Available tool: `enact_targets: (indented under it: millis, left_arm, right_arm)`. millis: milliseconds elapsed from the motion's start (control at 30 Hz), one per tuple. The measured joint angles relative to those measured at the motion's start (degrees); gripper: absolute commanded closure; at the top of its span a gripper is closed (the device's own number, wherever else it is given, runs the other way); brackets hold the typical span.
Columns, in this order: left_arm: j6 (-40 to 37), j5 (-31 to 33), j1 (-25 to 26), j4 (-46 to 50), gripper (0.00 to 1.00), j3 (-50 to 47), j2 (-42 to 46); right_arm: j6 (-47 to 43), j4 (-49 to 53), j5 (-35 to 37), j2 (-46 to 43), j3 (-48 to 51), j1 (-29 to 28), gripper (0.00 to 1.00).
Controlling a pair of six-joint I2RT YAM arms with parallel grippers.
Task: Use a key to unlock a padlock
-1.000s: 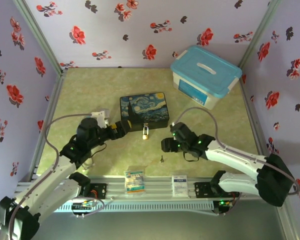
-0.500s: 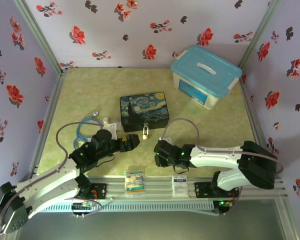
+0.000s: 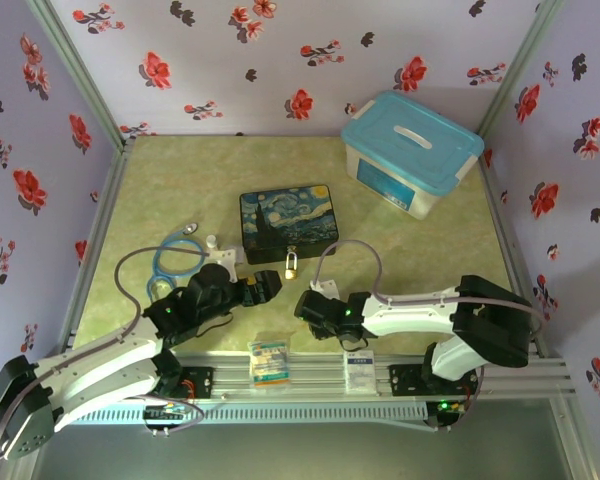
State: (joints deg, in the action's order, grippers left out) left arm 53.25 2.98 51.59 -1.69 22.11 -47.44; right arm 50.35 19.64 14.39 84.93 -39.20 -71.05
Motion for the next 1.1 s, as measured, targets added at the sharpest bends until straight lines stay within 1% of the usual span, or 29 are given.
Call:
enact_targets:
  millis: [167,233,300,333,433,500,600,700,767,833,900,1000,1100]
  left_arm:
    - [0.26,0.04,0.44,-0.42,0.0,-0.02,-0.59]
    - [0.26,0.04,0.55,-0.61,0.0,-0.02,-0.81]
    - [0.26,0.04,0.66,-0.87,0.0,-0.02,-1.2]
    - [0.26,0.07,0.72,-0.9,0.0,-0.02,-1.36]
    - [0.28,0.04,0.87,-0.96,0.0,-0.02,-1.9]
    - [0.35,0.04,1.03,-1.27,0.0,-0.02,-2.23]
    - [0.44,0.04,1.14,-1.84,0.0,-0.11,-2.27]
    - [0.44,0.07,1.29,-2.6,0.0,-0.22,-2.36]
    - [0.44,0.07,1.36,-3.02,0.0,-0.24,-2.58]
    - [0.44,0.04,1.38,-3.48,0.0,-0.26,-2.86]
    - [0.46,0.04,1.4,-3.76,0.0,-0.33,-3.04]
    - [0.46,0.04,1.42,-3.91,0.0,-0.55,-3.23]
    - [0.66,0.04,1.46,-3.93,0.0,-0.7,-3.23]
  right_arm:
    - [0.87,0.61,1.36,0.28,-0.09,-0.28,0.78]
    - [0.96,1.01,1.77,0.26,-0.09,-0.37,0.83]
    - [1.31,1.64,2.19,0.11,-0.09,-0.48,0.83]
    - [1.36,1.99,2.21,-0.22,-0.07,-0.48,0.81]
    - [1.42,3.26,2.43,-2.12,0.31,-0.48,0.71]
    - [1.79,4.72,3.08,-3.43,0.42,-0.48,0.68]
    - [2.12,6.64,4.11,-5.14,0.59,-0.48,0.62]
    - [2.19,7.28,4.81,-7.19,1.29,-0.48,0.52]
    - [2.23,7.13,4.96,-7.91,1.57,-0.48,0.48]
    - [2.4,6.08,4.87,-7.76,1.57,-0.48,0.49]
    - [2.51,4.37,4.46,-6.78,1.53,-0.48,0.53]
    - [2.89,3.17,4.5,-2.99,1.31,-0.48,0.57]
    - [3.26,4.11,5.86,0.66,-0.09,-0.5,0.59]
